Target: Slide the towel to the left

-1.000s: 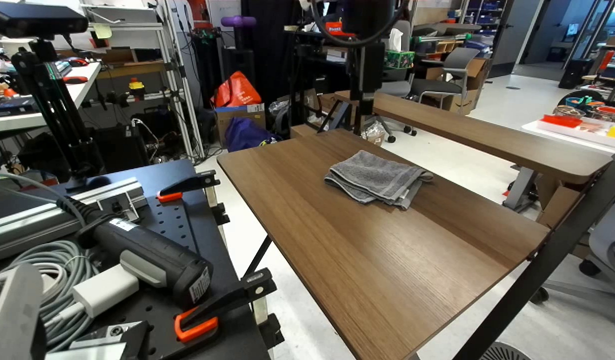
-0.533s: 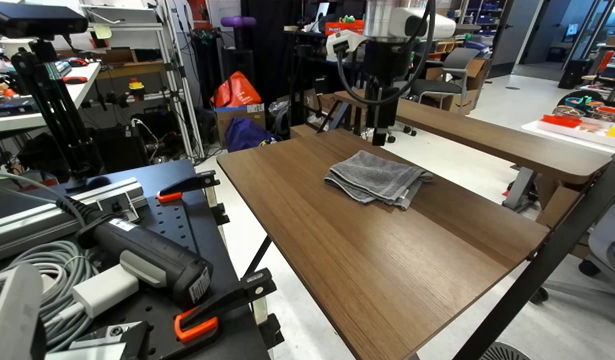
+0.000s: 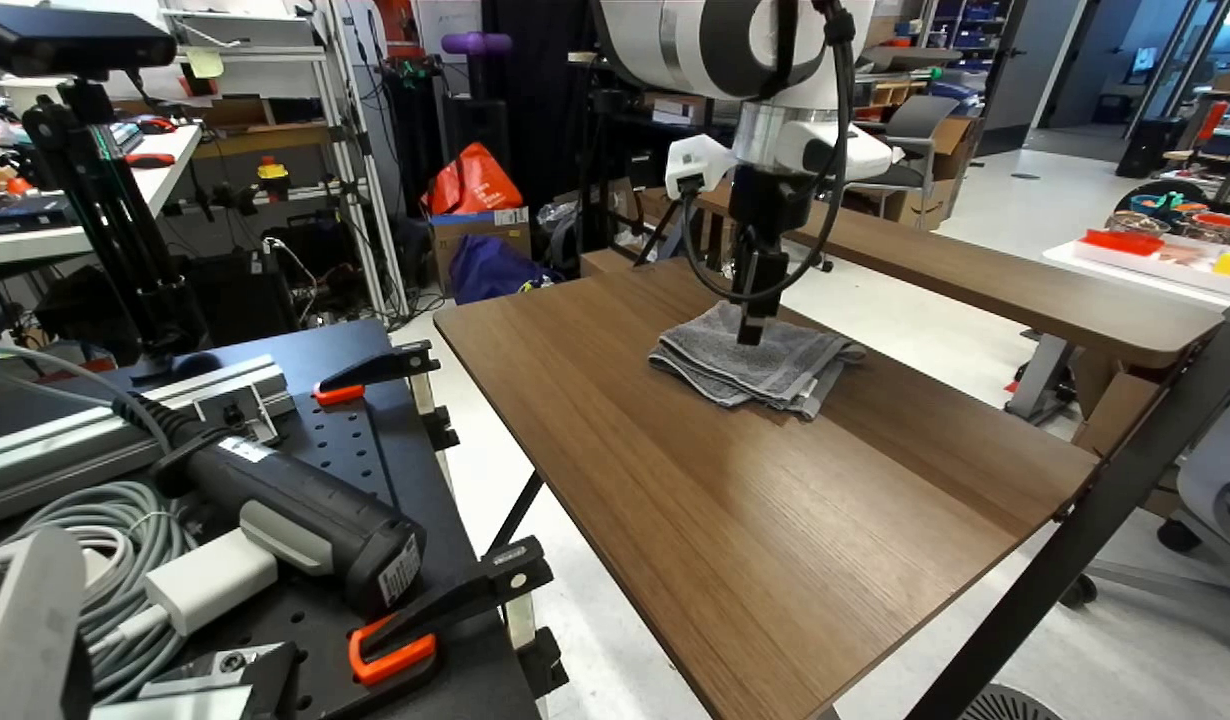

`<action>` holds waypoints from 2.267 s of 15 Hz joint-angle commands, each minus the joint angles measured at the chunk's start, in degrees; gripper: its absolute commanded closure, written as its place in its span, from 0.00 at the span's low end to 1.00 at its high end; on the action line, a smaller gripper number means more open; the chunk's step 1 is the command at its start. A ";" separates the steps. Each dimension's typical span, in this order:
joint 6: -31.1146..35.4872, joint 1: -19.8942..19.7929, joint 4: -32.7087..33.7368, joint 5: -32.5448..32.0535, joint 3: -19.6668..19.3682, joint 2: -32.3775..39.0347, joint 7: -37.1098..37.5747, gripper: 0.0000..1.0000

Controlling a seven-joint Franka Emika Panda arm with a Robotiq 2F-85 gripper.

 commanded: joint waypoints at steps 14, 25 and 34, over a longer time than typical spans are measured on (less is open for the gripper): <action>-0.77 5.29 5.90 -0.09 -2.46 9.66 -0.74 0.00; -2.71 13.30 -3.11 -2.46 -0.94 7.49 -4.90 0.00; -4.52 18.47 -8.54 -4.97 0.00 3.39 -5.54 0.00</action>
